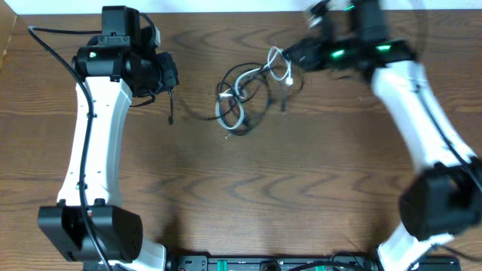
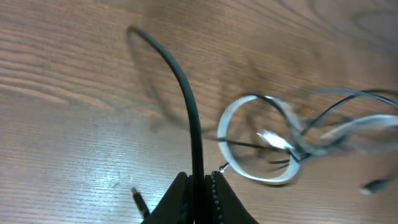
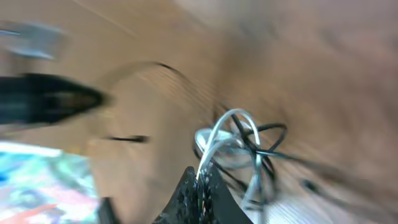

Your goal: Untangle cables

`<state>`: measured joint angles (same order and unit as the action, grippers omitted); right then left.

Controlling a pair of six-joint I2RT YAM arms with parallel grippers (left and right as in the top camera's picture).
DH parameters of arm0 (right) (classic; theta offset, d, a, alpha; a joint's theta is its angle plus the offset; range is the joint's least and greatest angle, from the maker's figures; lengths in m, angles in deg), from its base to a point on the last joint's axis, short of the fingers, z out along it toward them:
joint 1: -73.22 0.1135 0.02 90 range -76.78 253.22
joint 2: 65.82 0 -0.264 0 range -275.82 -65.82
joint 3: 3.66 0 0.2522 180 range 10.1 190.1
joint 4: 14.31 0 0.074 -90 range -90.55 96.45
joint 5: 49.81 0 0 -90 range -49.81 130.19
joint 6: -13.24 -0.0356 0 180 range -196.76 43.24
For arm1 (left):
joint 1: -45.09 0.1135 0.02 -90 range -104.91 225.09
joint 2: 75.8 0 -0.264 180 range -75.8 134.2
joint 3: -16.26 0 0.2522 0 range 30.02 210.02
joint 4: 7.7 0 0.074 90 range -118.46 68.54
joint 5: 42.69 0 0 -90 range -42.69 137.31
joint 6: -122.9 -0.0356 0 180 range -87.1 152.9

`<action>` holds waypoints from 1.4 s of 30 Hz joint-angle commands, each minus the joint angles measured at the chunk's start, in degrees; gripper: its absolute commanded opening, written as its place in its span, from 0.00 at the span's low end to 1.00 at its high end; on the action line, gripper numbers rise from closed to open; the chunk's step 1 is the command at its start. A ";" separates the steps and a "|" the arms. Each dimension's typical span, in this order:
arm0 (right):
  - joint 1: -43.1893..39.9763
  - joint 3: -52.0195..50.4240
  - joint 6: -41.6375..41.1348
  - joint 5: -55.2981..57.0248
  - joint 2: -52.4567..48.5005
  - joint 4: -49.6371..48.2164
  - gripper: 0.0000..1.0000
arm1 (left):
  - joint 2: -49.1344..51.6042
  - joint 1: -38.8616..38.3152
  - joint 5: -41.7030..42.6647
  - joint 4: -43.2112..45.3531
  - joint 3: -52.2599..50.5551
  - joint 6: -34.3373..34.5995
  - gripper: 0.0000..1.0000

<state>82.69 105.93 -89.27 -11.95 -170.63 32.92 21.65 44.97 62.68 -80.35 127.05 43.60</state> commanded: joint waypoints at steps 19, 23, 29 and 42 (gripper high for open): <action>-0.72 0.26 2.38 16.94 2.14 9.97 0.24 | 10.69 -2.08 14.19 3.76 -0.13 -8.35 0.58; 0.35 0.04 2.32 19.63 0.39 9.60 0.45 | 12.39 -3.74 14.19 6.75 -0.13 -7.39 0.59; 0.76 0.04 2.29 20.20 -3.87 9.38 0.52 | 15.63 -6.99 14.19 10.49 -0.13 -4.31 0.59; 0.74 0.04 2.34 23.15 -4.98 9.88 0.59 | 22.05 -13.55 14.19 19.80 -0.13 0.76 0.59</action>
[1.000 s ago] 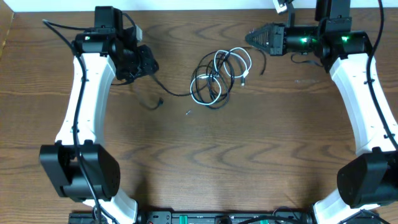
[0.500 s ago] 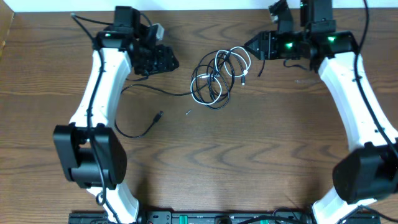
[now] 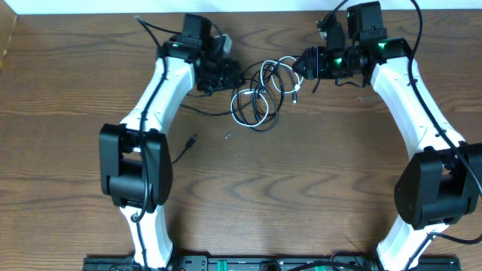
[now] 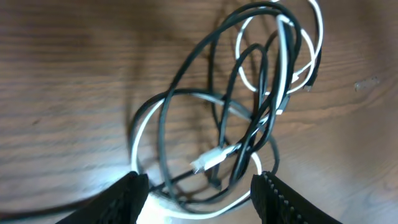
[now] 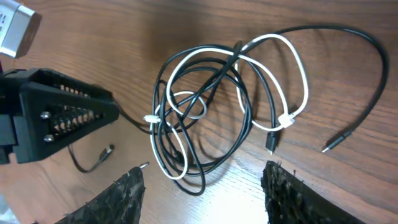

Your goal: Untangle cables

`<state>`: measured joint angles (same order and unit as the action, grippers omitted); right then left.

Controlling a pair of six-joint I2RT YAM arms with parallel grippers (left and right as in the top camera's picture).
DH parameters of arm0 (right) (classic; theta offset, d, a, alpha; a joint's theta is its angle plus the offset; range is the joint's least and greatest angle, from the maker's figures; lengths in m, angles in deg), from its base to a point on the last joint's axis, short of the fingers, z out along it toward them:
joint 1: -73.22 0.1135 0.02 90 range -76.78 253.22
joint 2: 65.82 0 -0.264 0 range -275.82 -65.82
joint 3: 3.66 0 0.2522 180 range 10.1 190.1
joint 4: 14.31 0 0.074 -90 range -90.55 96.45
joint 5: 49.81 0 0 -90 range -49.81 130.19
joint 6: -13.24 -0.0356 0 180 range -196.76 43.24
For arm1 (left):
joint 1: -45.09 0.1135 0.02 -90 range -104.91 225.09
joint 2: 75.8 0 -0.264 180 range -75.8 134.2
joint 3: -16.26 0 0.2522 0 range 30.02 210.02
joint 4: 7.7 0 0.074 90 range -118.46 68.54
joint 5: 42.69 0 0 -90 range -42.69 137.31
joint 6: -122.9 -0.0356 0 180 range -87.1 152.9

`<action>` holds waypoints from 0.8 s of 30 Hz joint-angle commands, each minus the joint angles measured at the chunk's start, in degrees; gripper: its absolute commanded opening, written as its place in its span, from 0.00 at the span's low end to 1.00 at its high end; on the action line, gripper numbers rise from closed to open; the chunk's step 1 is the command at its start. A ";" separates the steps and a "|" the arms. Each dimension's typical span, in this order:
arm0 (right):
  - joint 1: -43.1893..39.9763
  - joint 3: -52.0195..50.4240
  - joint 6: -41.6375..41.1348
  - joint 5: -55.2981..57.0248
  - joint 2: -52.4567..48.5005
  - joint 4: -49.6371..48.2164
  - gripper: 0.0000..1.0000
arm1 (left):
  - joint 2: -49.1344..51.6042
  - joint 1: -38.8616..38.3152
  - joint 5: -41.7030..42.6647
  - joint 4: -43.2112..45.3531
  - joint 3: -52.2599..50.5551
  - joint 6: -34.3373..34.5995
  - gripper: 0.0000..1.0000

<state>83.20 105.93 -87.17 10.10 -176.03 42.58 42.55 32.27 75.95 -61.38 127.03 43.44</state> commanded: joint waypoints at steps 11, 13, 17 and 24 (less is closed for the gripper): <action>0.24 0.04 1.29 1.55 0.42 1.42 0.61 | 5.77 -3.65 0.92 5.60 -0.11 0.92 0.59; 0.24 0.04 1.29 1.57 0.42 1.66 0.61 | 6.60 -3.85 0.94 5.84 -0.11 0.92 0.58; 0.24 0.04 1.31 2.19 0.42 1.95 0.61 | 8.24 -4.04 0.94 6.21 -0.13 0.92 0.58; 0.26 0.04 1.29 2.60 0.42 2.12 0.63 | 10.67 -4.04 0.94 6.25 -0.15 0.94 0.57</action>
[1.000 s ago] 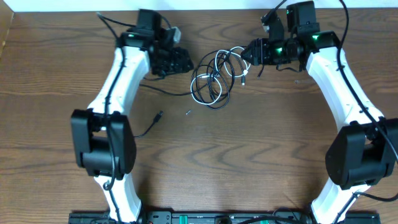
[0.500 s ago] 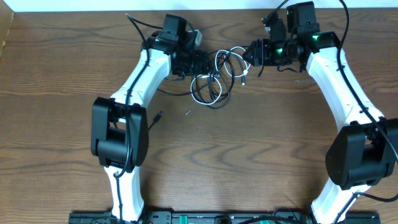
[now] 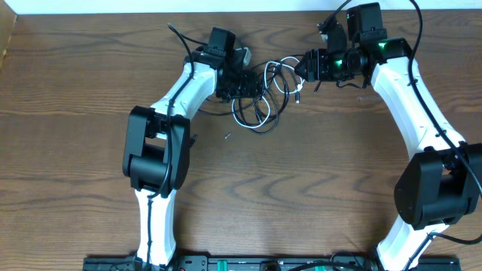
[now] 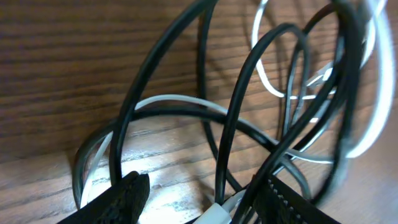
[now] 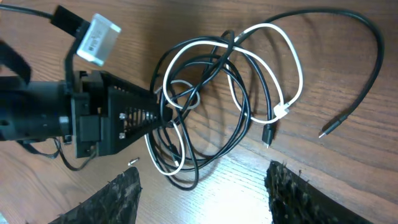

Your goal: Untangle cables

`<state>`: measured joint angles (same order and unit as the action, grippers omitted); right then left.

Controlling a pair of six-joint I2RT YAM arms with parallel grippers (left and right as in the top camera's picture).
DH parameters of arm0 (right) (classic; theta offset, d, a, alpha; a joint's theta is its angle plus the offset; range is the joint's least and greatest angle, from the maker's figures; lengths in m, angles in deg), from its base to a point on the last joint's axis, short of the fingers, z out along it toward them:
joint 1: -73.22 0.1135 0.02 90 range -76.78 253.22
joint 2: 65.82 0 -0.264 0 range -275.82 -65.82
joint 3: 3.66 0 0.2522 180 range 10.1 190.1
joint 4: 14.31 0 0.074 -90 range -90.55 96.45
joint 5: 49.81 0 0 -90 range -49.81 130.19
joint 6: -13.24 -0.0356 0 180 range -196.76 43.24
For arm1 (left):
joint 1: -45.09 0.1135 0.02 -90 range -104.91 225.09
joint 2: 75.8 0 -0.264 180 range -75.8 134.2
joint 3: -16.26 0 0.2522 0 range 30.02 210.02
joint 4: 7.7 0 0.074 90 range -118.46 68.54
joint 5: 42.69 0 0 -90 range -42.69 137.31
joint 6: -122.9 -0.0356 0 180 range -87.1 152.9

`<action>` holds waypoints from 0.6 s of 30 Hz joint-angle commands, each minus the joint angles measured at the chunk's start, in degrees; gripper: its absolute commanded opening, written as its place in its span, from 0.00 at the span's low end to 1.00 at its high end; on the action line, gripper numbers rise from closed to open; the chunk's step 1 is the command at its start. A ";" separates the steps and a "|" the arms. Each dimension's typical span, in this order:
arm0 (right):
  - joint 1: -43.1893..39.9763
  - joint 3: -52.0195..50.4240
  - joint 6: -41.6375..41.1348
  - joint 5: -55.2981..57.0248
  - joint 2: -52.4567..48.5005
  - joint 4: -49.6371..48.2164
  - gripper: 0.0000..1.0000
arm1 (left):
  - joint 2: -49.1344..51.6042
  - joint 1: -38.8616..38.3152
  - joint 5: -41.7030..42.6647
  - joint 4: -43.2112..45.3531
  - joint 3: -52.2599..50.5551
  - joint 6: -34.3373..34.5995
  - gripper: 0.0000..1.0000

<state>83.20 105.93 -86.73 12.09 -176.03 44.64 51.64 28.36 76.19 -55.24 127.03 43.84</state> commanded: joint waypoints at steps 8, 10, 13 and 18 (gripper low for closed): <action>0.26 0.04 0.87 0.61 0.42 0.09 0.64 | 2.34 -1.14 0.68 0.15 -0.15 0.55 0.46; 0.44 0.04 0.87 0.66 0.42 0.09 0.64 | 2.34 -1.68 0.66 0.42 -0.15 0.52 0.41; 0.81 0.04 0.87 0.79 0.42 0.04 0.64 | 2.34 -2.27 0.66 0.72 -0.15 0.52 0.27; 0.96 0.04 0.87 0.81 0.42 0.04 0.64 | 1.75 -1.90 2.05 0.66 -0.13 0.52 0.08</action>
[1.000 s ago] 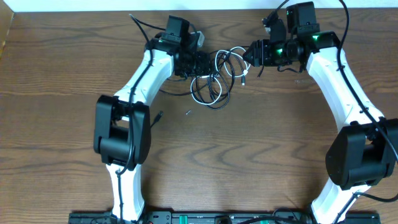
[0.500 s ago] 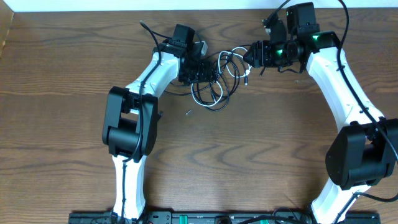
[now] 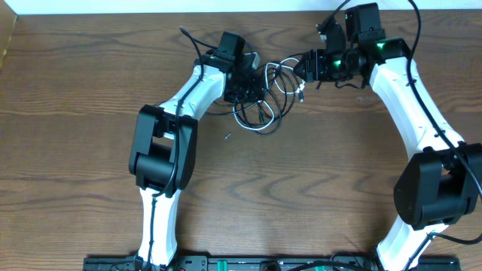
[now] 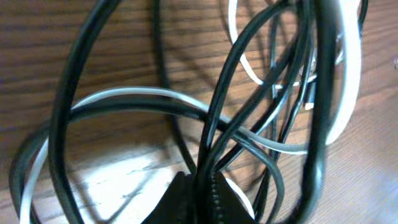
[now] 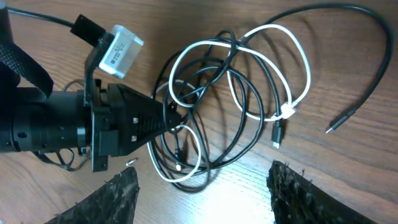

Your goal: Untangle cables

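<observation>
A tangle of black and white cables [image 3: 263, 96] lies at the back middle of the table. My left gripper [image 4: 199, 194] is shut on a black strand of it at the tangle's left side [image 5: 177, 118]; more black loops and a white loop [image 4: 348, 81] cross in front. My right gripper [image 5: 208, 199] hovers open over the tangle [image 5: 230, 106], nothing between its fingers [image 5: 118, 199]. A white cable [image 5: 298, 68] ends in a white connector [image 5: 287, 113]. One black cable end [image 5: 348, 118] trails free to the right.
A small loose metal bit [image 3: 227, 137] lies on the wood just in front of the tangle. The table's far edge [image 3: 286, 10] runs close behind both grippers. A white label tag [image 5: 121, 48] sticks out from the left gripper's body.
My left gripper was open with its fingers among the tangle's loops; now it is shut on a black strand, slightly further right. The right gripper stays open in place.
First my left gripper held a black cable far to the left while the right was shut on the white cable, the tangle between them. Then both were open and the tangle lay flat. The left moved into the loops and has now shut on a black strand.
</observation>
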`<state>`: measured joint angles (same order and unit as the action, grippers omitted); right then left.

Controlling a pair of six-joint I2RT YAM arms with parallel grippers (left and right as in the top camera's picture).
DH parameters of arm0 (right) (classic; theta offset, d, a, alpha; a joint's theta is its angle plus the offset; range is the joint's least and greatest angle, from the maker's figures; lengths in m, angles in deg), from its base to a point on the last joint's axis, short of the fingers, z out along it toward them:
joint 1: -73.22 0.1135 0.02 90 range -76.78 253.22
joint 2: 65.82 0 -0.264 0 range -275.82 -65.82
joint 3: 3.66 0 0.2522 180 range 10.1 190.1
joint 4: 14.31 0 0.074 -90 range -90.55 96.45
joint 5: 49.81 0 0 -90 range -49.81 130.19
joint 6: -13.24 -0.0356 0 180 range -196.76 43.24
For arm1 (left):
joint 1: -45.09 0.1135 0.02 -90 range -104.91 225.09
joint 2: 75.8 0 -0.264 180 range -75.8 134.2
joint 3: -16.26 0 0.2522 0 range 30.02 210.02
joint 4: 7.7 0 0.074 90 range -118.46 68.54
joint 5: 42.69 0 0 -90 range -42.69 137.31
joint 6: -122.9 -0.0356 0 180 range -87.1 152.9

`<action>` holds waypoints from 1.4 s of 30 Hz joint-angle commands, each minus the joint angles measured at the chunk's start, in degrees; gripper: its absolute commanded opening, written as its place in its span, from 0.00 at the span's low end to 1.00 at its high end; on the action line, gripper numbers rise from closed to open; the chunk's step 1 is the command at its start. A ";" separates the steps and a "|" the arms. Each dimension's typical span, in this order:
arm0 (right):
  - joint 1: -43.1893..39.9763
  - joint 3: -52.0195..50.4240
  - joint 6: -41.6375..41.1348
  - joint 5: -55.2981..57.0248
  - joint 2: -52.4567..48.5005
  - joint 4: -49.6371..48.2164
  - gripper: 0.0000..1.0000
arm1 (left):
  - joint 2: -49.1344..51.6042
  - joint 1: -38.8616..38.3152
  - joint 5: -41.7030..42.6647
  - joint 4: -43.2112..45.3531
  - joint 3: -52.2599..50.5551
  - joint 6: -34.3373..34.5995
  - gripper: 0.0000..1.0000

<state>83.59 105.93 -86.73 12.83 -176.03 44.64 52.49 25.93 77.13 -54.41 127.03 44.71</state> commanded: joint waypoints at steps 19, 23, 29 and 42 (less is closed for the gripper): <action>3.72 0.04 0.85 -0.66 0.39 -2.60 0.66 | -14.91 2.45 13.70 -3.28 0.02 -0.31 0.08; 4.59 0.04 0.83 -1.55 0.39 -4.02 0.66 | -15.58 2.49 13.68 -5.46 0.02 -0.33 0.07; 4.85 0.04 -1.05 -4.52 0.39 -7.08 0.66 | -15.56 2.49 13.68 -7.54 0.00 -0.31 0.08; 7.63 0.04 -9.55 -2.60 -7.15 -9.60 0.63 | -15.56 2.43 13.70 -8.22 0.00 -0.31 0.07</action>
<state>90.85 105.93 -91.98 9.90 -179.70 35.33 37.34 28.27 89.37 -62.49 126.94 44.71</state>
